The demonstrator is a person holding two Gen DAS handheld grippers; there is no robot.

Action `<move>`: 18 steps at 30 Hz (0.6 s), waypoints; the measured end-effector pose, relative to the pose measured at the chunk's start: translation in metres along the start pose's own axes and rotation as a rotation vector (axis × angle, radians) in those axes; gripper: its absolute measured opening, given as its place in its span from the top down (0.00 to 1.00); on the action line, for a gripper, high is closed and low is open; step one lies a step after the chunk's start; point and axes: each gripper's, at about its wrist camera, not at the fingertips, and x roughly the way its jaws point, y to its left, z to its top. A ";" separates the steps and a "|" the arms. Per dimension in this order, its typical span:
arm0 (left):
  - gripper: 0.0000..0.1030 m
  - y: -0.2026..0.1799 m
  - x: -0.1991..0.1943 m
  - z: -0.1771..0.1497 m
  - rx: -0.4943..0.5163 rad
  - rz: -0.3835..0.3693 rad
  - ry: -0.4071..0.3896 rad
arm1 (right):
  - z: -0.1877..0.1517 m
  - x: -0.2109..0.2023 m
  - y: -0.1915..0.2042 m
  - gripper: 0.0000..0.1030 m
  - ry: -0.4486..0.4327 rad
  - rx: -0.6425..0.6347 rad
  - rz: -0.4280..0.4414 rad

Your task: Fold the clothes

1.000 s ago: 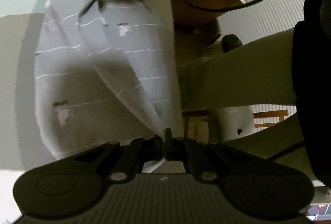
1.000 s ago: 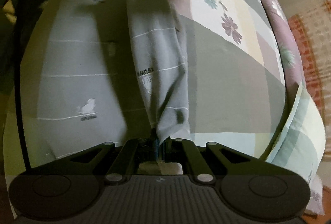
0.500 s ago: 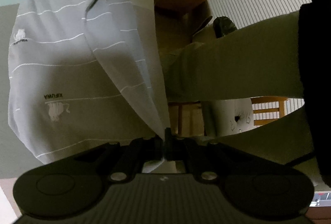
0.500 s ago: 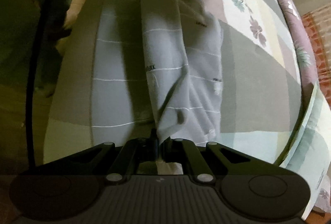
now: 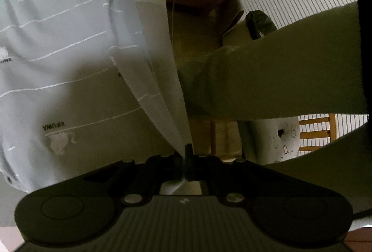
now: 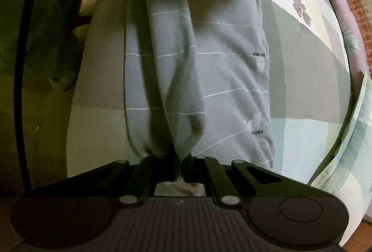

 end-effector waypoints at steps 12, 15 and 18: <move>0.77 0.007 -0.026 -0.016 -0.232 0.086 -0.142 | -0.008 -0.021 0.000 0.53 0.085 0.240 -0.018; 0.68 0.005 -0.051 -0.032 -0.329 0.082 -0.206 | -0.013 -0.038 -0.004 0.53 0.095 0.399 0.024; 0.66 0.008 -0.075 -0.055 -0.471 0.109 -0.301 | -0.015 -0.045 -0.021 0.53 0.093 0.535 0.005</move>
